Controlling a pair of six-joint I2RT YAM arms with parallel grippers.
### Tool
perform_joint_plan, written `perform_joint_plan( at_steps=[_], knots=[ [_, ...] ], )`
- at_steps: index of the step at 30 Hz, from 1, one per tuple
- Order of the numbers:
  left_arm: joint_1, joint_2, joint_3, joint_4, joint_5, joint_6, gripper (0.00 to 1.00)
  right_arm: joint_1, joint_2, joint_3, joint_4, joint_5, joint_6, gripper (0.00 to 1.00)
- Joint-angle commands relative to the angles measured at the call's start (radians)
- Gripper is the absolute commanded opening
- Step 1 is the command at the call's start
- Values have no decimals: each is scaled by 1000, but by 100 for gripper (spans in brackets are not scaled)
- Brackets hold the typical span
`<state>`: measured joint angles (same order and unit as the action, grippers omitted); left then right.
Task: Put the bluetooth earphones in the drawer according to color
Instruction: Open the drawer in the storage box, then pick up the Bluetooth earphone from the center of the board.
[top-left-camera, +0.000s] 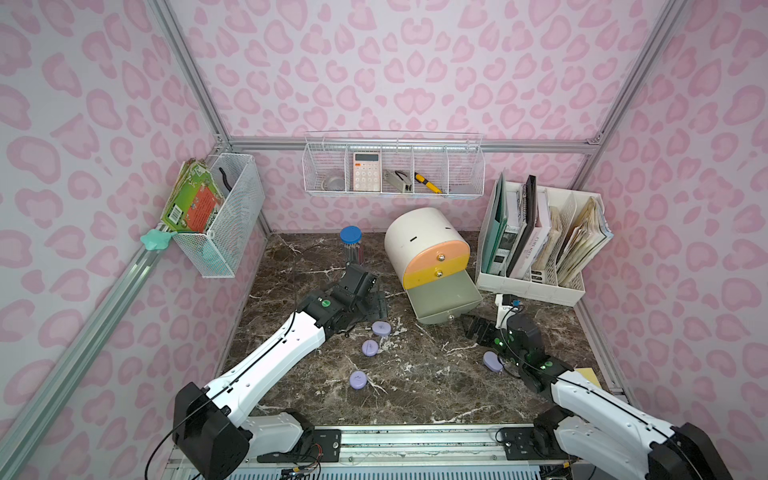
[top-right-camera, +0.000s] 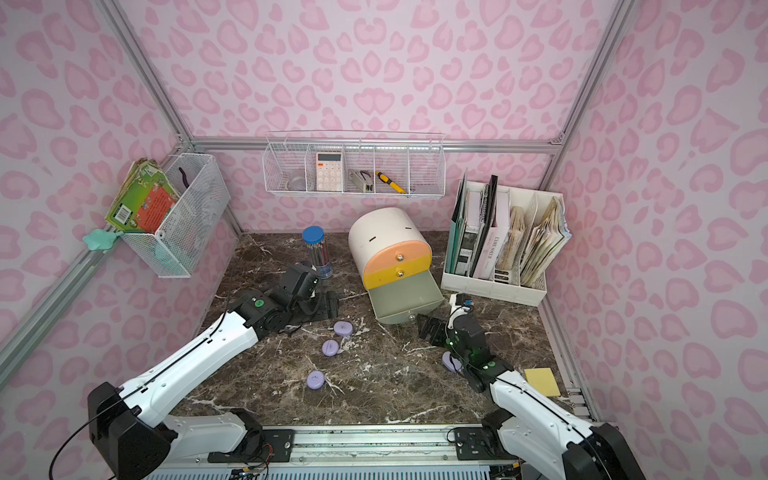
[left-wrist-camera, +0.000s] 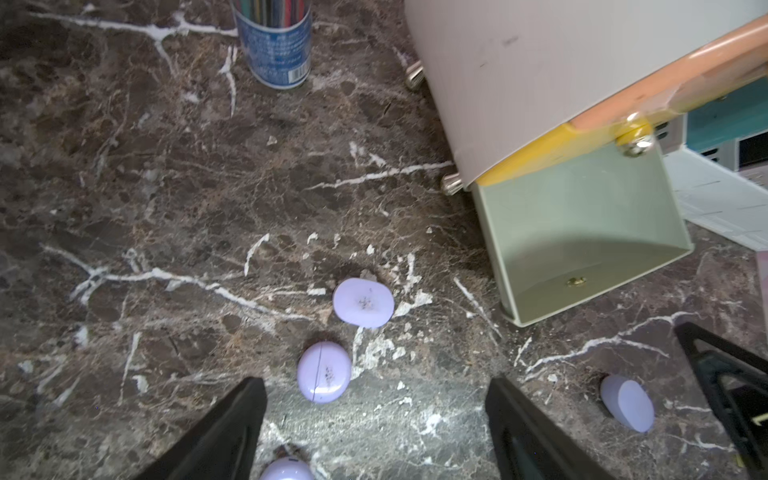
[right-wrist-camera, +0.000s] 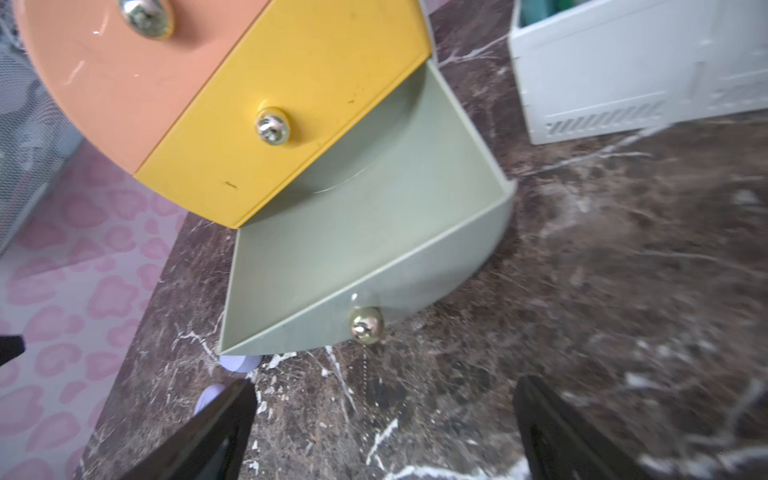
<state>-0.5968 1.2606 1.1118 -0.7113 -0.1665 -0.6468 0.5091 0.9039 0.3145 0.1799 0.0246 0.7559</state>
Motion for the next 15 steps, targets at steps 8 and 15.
perform_joint_plan(
  at_steps=[8,15],
  knots=[
    [-1,-94,-202,-16,19,-144,88,-28,-182,-27,-383,128,75,98],
    [-1,-127,-296,-2,34,-183,87,-73,-174,-66,-369,40,55,98]
  ],
)
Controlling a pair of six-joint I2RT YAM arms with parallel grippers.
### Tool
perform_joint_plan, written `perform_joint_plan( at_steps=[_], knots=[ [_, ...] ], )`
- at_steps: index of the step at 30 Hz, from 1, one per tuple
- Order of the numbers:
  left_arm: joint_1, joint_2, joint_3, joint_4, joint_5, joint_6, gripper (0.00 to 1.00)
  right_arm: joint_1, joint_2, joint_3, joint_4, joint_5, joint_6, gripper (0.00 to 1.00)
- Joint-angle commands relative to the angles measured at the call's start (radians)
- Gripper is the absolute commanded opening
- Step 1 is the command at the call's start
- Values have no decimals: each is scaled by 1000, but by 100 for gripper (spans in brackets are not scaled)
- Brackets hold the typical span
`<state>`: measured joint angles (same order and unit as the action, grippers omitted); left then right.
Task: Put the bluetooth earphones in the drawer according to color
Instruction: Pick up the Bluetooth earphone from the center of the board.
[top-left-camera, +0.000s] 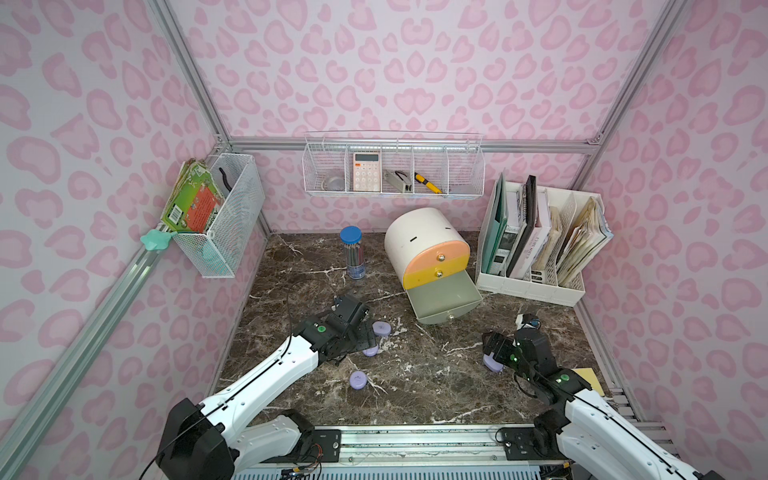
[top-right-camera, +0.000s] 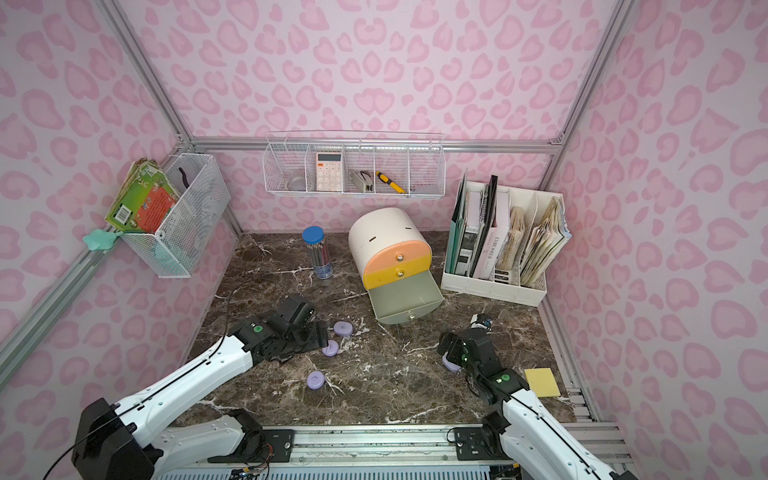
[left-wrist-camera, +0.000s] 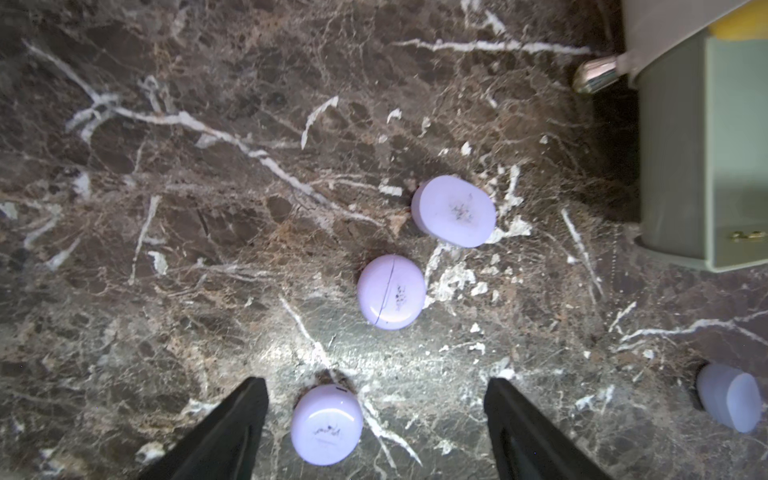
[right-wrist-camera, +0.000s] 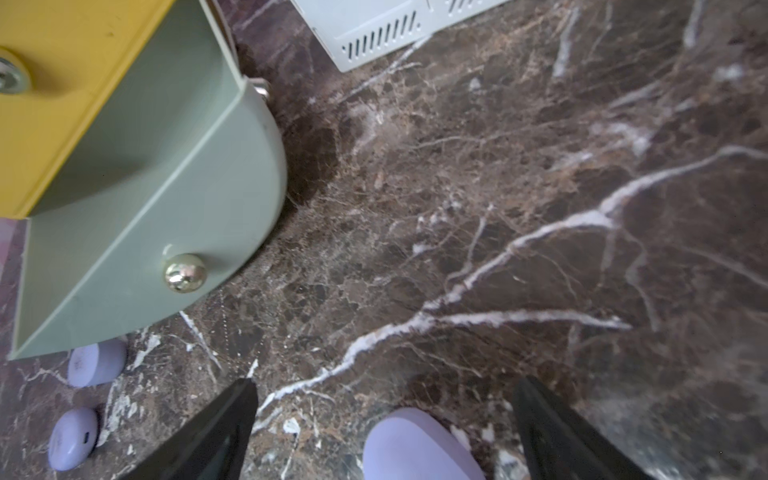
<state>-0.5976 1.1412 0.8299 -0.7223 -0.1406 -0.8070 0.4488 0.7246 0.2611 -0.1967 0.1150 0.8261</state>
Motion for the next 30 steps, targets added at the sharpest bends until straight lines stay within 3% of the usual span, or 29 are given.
perform_joint_plan(
  at_steps=[1,5,12,21,30],
  knots=[
    [0,-6,-18,10,9,-24,87,-23,11,-21,32,-76,-31,98],
    [1,3,-17,9,11,-20,87,-74,57,-34,106,-204,-105,97],
    [-1,14,-31,27,16,-24,87,-60,103,-22,65,-230,-105,87],
    [0,43,-28,49,35,-24,87,97,139,-3,-21,-110,-42,81],
    [1,42,-29,46,29,-21,87,124,260,18,-9,-28,-50,72]
  ],
)
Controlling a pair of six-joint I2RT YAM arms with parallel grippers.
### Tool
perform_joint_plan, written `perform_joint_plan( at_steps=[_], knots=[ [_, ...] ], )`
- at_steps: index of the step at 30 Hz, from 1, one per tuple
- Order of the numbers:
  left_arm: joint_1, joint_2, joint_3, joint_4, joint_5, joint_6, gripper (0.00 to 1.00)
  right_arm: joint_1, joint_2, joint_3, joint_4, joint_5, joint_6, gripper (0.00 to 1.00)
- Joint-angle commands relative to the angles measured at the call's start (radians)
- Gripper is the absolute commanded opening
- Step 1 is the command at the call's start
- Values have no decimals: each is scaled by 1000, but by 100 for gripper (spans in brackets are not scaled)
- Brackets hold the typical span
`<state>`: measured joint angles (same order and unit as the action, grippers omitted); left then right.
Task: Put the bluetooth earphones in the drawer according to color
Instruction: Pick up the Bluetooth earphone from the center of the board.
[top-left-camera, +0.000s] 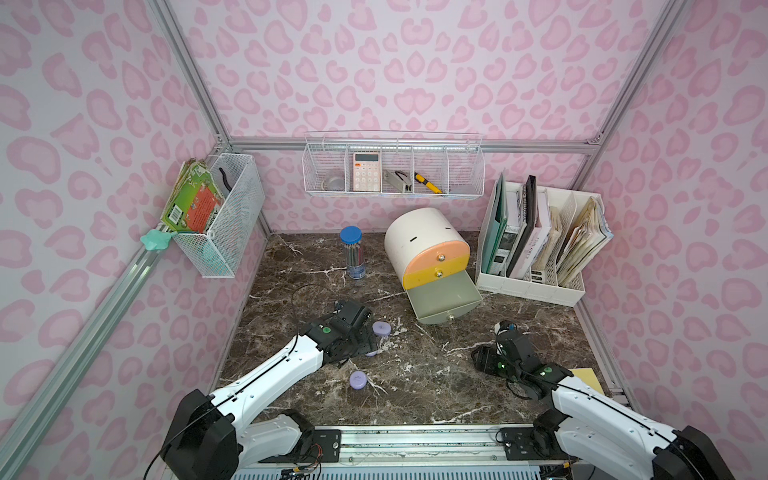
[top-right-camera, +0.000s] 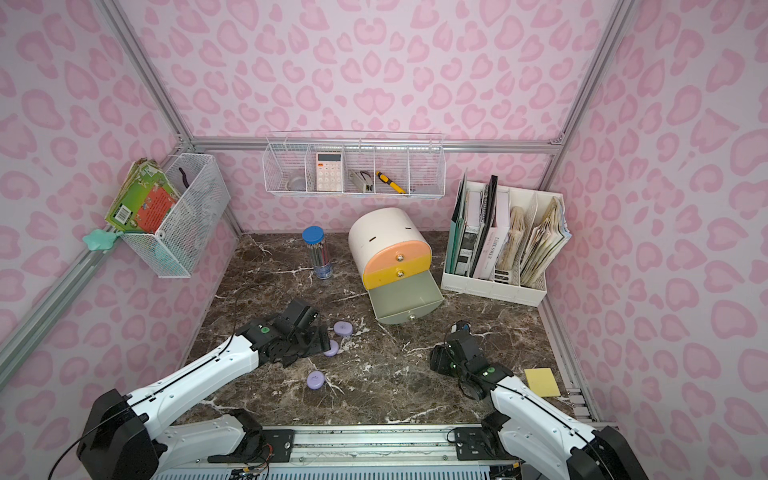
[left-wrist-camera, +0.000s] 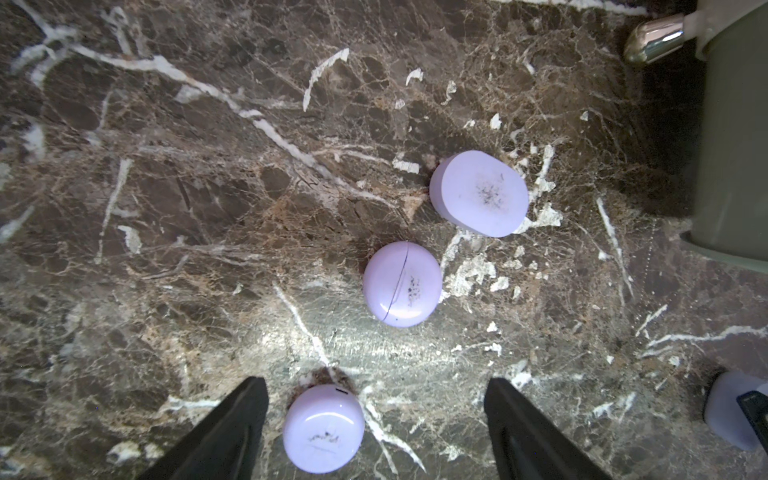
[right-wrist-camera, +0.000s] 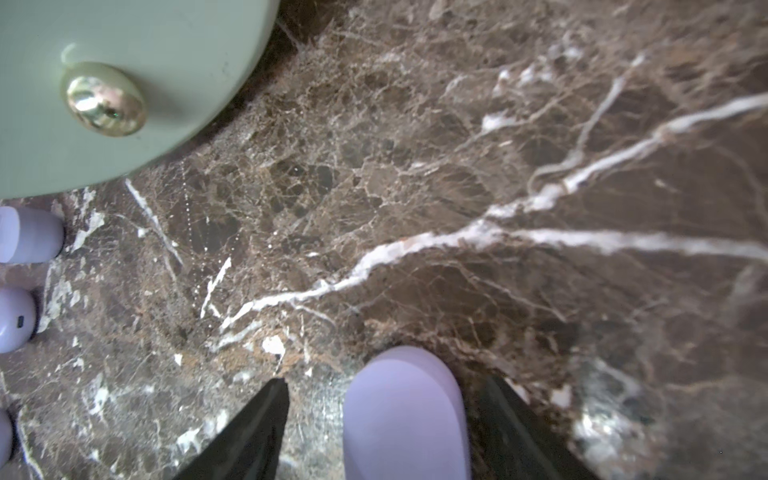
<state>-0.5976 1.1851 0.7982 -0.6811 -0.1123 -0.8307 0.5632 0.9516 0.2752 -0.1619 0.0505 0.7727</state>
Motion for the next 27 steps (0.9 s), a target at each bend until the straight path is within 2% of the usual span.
perform_joint_plan(
  at_steps=[1,12,18,27],
  knots=[
    [0,-2,2,3,0,2,87,17,53,9,-43,42,3,70],
    [1,-25,-8,-15,-20,-1,87,135,222,101,-154,144,30,69],
    [0,-54,-21,-28,-32,-10,87,193,284,146,-204,191,60,61],
    [0,-97,-36,-48,-50,-15,88,242,296,177,-269,200,114,65]
  ],
)
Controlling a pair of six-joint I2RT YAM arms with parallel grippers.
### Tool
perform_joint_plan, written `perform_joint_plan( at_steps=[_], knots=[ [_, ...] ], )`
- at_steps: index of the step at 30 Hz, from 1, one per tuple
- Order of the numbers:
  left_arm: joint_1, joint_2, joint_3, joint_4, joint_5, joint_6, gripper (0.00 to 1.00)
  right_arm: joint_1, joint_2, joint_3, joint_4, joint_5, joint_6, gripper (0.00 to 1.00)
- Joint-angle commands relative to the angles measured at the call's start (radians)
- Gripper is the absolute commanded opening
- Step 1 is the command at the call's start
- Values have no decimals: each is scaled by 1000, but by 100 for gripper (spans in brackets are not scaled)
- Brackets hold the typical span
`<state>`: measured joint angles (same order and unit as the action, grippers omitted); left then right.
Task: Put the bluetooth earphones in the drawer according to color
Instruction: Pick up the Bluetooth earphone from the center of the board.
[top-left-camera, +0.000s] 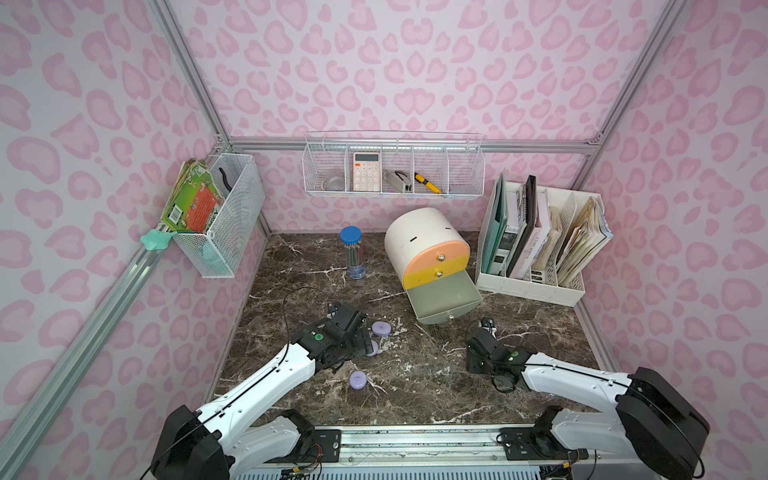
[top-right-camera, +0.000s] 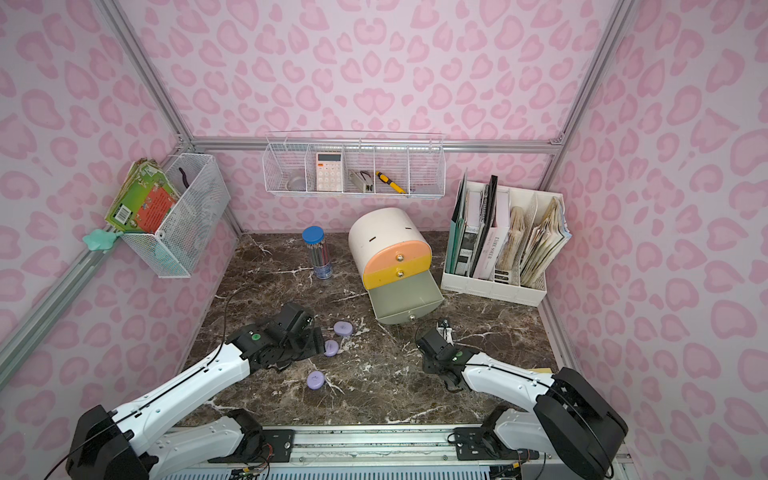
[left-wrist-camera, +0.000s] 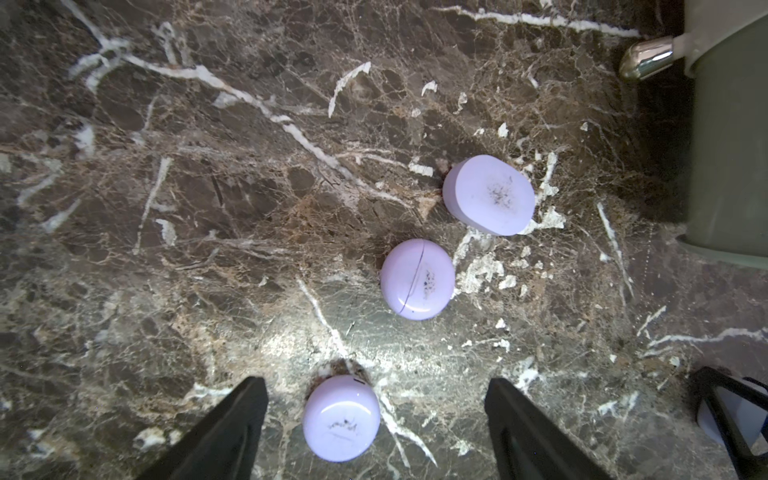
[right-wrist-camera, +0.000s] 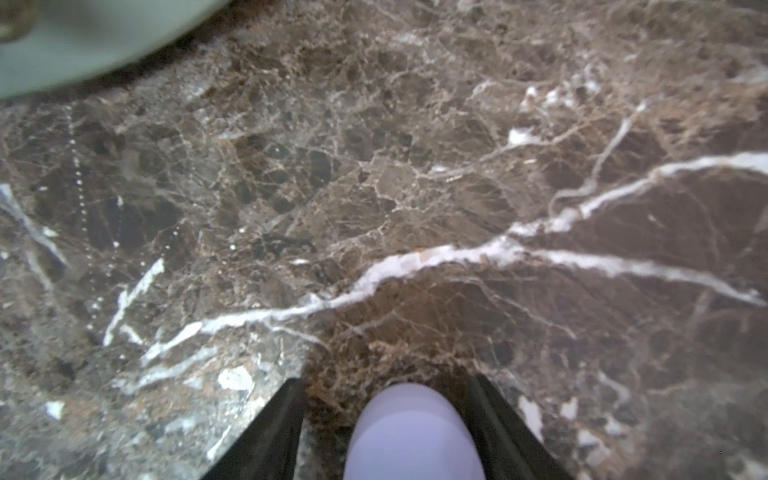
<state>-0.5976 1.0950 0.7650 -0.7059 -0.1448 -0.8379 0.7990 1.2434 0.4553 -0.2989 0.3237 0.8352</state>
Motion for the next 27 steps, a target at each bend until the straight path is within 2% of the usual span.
perform_joint_plan(
  at_steps=[1,11,17,27],
  knots=[
    [0,-8,-4,-23,-18,-5,88,9,2,-4,-136,-77,55,65],
    [0,-10,-16,-18,-29,-5,88,11,-18,6,-74,-113,27,29],
    [0,-21,-31,-16,-29,-15,88,-19,-57,64,-16,-105,-57,29],
    [1,-27,-49,-21,-18,-30,88,-191,-64,253,67,-236,-238,28]
  ],
)
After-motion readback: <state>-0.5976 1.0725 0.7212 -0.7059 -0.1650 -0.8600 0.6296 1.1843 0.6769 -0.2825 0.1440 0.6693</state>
